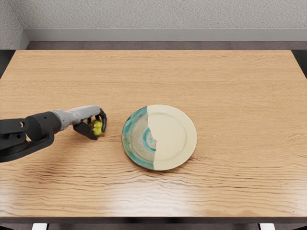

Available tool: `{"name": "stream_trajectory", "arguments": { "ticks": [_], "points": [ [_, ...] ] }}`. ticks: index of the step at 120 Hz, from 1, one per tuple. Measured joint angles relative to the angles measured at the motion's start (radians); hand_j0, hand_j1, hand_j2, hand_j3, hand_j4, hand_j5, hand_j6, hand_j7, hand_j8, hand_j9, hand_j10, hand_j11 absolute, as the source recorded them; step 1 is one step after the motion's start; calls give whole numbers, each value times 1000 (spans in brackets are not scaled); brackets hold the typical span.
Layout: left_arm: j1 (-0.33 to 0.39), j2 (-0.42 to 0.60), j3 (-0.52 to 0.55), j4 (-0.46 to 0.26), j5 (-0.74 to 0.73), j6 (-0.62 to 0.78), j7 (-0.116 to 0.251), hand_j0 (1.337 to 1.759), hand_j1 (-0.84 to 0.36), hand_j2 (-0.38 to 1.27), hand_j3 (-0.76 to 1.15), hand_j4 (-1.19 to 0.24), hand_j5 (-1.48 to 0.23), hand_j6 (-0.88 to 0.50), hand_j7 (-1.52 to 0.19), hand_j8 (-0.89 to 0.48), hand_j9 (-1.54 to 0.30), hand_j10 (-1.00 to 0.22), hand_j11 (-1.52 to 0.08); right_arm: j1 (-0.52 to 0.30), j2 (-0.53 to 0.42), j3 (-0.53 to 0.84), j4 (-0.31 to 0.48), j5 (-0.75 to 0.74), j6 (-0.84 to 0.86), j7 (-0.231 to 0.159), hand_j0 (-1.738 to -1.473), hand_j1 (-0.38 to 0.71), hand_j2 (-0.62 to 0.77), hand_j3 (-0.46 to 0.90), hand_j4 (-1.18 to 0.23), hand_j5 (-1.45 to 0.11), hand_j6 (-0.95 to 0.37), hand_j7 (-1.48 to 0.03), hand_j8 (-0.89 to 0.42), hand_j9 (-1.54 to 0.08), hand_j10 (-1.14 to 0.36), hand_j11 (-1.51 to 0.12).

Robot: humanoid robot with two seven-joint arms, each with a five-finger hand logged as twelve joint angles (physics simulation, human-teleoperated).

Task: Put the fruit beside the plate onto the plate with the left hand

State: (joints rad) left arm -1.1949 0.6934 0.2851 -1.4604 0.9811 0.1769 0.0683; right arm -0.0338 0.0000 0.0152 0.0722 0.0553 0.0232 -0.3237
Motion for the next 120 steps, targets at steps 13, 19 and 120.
{"name": "stream_trajectory", "arguments": {
  "ticks": [13, 19, 120],
  "points": [
    [-10, 20, -21, 0, -19, -24, -11, 1649, -359, 303, -149, -851, -1087, -319, -1125, -366, -1091, -820, -1149, 0, 0, 0, 0, 0, 0, 0, -1658, -349, 0, 0, -1, 0, -1, 0, -1, 0, -1, 0],
    [-17, 26, -37, 0, -33, -45, -18, 1648, -371, 299, -117, -853, -1090, -307, -1130, -359, -1110, -806, -1157, 0, 0, 0, 0, 0, 0, 0, -1658, -349, 0, 0, -1, 0, -1, 0, -1, 0, -1, 0],
    [-83, -50, -301, -9, -215, -544, -47, 1647, -392, 325, -2, -799, -1080, -303, -1101, -354, -1157, -826, -1166, 0, 0, 0, 0, 0, 0, 0, -1658, -349, 0, 0, -1, 0, -1, 0, -1, 0, -1, 0]
  ]
}}
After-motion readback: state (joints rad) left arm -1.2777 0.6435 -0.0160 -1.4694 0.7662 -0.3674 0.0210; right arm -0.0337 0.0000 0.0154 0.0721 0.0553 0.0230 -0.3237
